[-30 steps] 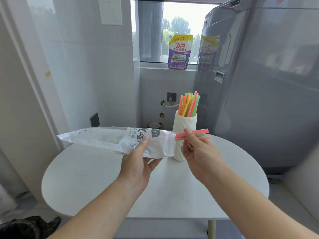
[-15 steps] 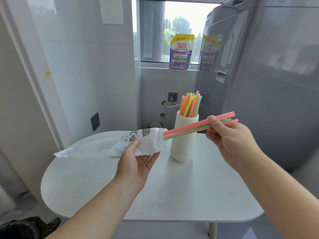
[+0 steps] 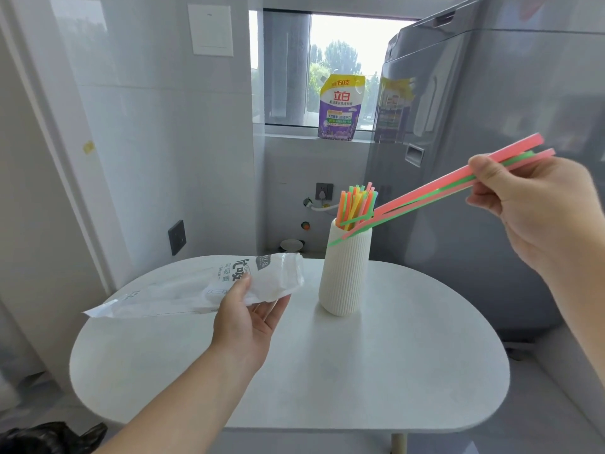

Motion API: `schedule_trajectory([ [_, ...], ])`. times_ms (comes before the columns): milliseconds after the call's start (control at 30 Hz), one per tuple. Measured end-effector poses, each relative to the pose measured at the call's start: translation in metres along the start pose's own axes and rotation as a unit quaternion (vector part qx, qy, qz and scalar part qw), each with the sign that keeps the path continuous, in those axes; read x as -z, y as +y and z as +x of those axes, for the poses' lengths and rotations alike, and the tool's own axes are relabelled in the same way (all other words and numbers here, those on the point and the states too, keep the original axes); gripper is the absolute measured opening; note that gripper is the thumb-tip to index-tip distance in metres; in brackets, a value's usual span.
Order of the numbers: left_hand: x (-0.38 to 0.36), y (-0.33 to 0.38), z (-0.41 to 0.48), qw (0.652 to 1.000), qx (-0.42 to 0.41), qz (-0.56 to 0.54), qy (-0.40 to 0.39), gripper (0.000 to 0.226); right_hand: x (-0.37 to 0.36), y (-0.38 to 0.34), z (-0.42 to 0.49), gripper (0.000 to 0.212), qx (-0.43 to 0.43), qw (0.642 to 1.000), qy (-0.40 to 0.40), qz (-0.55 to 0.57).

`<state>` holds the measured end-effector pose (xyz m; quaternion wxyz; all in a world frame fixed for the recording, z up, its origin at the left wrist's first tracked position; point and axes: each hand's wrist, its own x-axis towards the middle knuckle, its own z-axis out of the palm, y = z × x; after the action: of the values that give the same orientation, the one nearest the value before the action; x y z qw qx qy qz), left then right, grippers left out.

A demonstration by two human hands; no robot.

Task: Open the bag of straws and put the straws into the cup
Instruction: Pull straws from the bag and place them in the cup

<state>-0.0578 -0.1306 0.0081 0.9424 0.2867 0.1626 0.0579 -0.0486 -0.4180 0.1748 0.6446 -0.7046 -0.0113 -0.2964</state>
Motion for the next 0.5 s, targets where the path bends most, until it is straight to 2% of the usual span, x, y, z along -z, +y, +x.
schedule_trajectory([
  [233,-0.002,-0.002,-0.003,1.000,0.004,0.010,-0.009,0.037,-0.012,-0.029,0.009,0.015,0.085,0.993,0.017,-0.078],
  [500,-0.001,-0.001,-0.005,1.000,0.009,0.017,-0.019,0.034,-0.029,-0.040,0.020,0.015,0.118,0.982,0.006,-0.147],
])
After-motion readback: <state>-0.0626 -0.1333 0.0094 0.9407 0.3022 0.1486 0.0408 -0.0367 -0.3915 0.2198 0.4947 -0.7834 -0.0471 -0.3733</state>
